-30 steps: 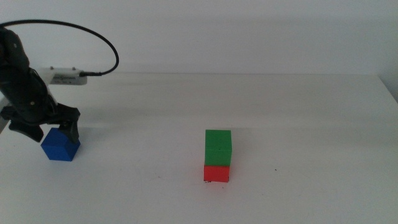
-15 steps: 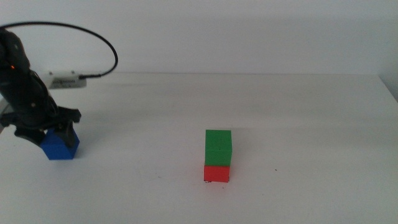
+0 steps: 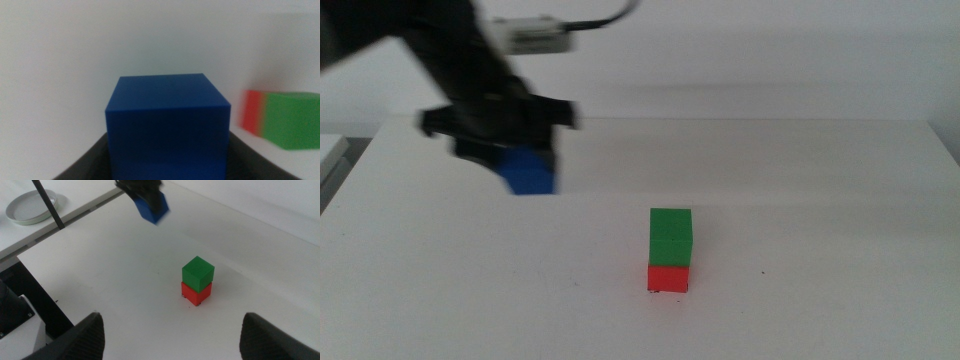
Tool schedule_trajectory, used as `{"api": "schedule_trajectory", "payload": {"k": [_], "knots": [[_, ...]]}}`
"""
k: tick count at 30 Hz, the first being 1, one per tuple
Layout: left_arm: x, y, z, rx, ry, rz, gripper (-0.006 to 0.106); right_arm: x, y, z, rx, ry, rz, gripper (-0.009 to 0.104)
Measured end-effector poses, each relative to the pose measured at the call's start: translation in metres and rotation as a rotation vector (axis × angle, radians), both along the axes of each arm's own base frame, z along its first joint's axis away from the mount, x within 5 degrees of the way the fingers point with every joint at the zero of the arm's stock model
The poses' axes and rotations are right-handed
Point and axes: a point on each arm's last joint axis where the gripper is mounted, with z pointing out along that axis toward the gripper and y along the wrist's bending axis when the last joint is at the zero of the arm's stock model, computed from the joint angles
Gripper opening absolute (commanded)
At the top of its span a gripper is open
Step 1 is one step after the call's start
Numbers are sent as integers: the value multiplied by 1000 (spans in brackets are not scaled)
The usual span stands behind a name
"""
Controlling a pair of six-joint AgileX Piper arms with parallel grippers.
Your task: Stack red cubes first, then green, then blue cubes in a specific spot.
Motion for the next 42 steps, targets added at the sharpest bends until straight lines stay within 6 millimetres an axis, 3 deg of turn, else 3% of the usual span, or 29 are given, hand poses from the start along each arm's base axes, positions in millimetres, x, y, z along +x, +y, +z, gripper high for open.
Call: {"api": "schedule_trajectory", "payload": {"k": [4, 6, 10, 14, 19, 29, 42], "knots": [[-31, -64, 1, 5, -8, 21, -2, 0, 0, 0, 0, 0, 0, 82], [-44, -84, 0, -2, -5, 57, -2, 0, 0, 0, 0, 0, 0, 82], [-58, -115, 5, -16, -28, 56, -2, 0, 0, 0, 0, 0, 0, 82], [-54, -137, 11, -39, -57, 17, -2, 0, 0, 0, 0, 0, 0, 82], [-42, -150, 5, -42, -60, -11, -2, 0, 0, 0, 0, 0, 0, 82], [-31, -157, -22, 11, -15, -17, -2, 0, 0, 0, 0, 0, 0, 82], [-31, -160, -26, 0, 10, -34, -2, 0, 0, 0, 0, 0, 0, 82]]}}
